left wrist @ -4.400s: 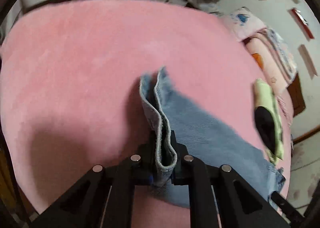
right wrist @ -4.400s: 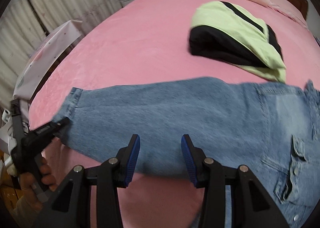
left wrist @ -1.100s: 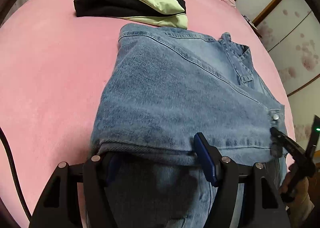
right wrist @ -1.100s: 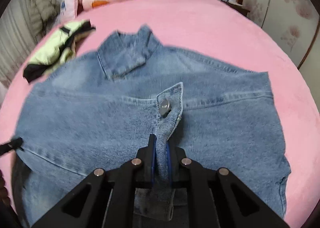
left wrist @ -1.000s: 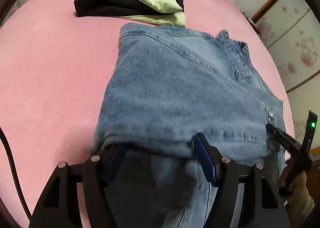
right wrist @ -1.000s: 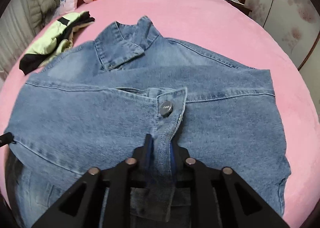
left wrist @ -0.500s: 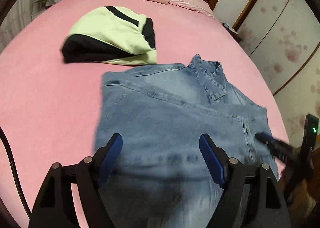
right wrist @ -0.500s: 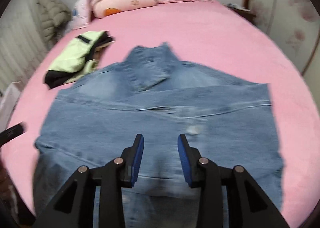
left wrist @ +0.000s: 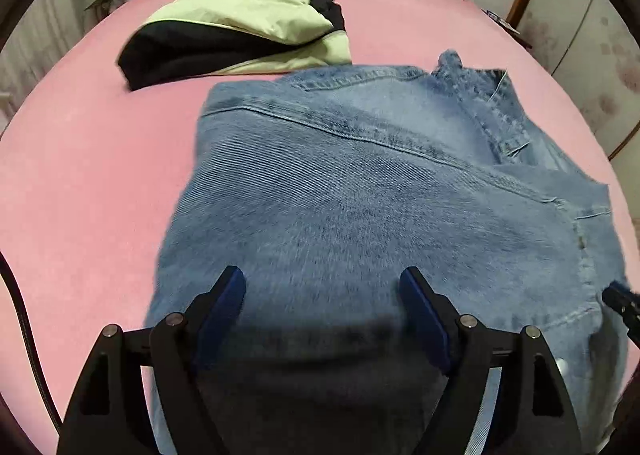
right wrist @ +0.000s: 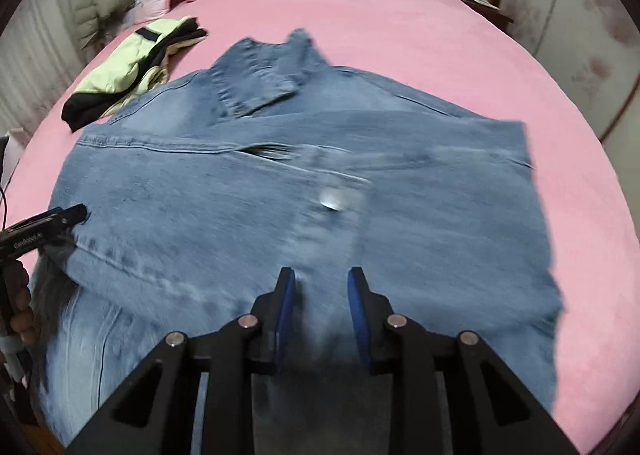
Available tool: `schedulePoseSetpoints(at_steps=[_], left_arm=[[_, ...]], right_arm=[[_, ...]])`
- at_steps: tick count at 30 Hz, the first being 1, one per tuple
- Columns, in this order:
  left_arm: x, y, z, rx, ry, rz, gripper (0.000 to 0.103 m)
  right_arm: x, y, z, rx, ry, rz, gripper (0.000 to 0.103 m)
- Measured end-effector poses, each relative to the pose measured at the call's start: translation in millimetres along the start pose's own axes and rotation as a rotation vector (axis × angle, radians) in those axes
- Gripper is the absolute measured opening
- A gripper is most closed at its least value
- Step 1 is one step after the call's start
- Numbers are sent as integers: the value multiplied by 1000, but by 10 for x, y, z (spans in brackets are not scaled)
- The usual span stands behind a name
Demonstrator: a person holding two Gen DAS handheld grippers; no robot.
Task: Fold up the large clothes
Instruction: 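Release the jacket with the right tool and lift both tools away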
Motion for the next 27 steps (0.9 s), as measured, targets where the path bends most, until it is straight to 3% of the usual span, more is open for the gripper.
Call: schedulePoseSetpoints(at_steps=[4,12,15,19,27], left_arm=[[68,89,-514,-23,-31,-3,79],[361,101,-1484,-24,-130,20,79],[520,52,-1718,-38,-99,33,79],[766,70,-1841,-9,8,-20,79],[1373,388,-1530,-39,164,-19,79]], right_arm=[[156,-279,-439,-57,-18,72,28],[400,-571,-1122,-117,-43,45,35],[428,-630,-1304,-134,-33,57,35],[499,-731,-1608,-129,-72,58,35],[1037,-896,-1660,-38,26,59,35]])
Point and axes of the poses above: each gripper's, at about its wrist camera, not at the fingertips, and z roughly the way its jaws point, y to its left, x to its underside, the point moved 8 cm from there along z, roughly the way its jaws point, and after that the axes turned 11 degrees about -x, right-handed, at the moved point
